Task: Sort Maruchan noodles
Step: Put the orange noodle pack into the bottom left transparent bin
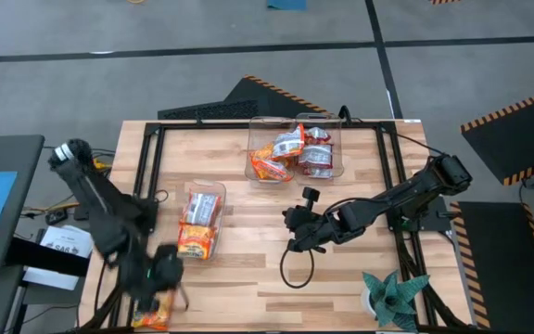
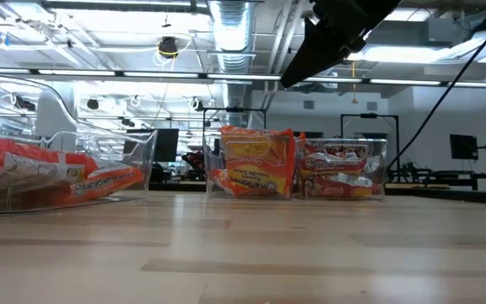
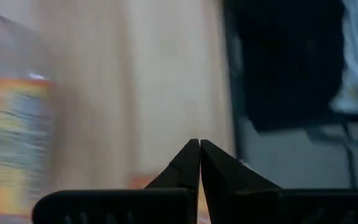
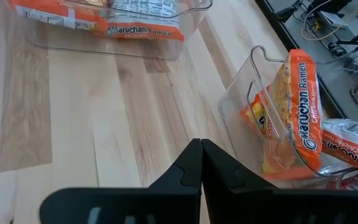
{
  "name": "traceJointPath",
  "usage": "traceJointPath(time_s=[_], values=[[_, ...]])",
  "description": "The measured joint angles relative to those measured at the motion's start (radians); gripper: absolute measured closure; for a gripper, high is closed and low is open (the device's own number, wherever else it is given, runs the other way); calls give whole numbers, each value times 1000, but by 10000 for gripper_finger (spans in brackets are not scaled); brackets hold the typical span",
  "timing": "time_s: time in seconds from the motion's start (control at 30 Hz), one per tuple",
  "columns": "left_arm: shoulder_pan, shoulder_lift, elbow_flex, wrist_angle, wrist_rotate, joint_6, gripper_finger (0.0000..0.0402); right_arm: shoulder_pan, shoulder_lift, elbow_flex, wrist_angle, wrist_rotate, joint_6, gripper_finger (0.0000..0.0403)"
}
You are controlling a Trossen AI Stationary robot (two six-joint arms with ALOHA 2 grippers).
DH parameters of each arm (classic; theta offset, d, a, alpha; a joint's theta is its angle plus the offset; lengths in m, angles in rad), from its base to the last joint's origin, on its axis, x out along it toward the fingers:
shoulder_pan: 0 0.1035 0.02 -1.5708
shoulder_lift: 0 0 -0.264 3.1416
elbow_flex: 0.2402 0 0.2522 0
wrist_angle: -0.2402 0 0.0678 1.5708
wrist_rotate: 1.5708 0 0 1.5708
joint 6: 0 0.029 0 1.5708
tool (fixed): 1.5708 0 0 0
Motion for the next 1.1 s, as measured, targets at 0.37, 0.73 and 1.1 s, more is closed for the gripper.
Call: traceJointPath(time_s=[0.37, 0.73, 1.1], values=[[-199, 441, 142, -91, 355, -523, 401, 0, 0, 0, 2, 0, 0, 377], [-137, 603, 147, -177, 462, -324, 401, -26, 0, 0, 1, 0, -10, 377], [102, 603, 146, -69, 374, 224, 401, -23, 0, 0, 1, -6, -10, 377]])
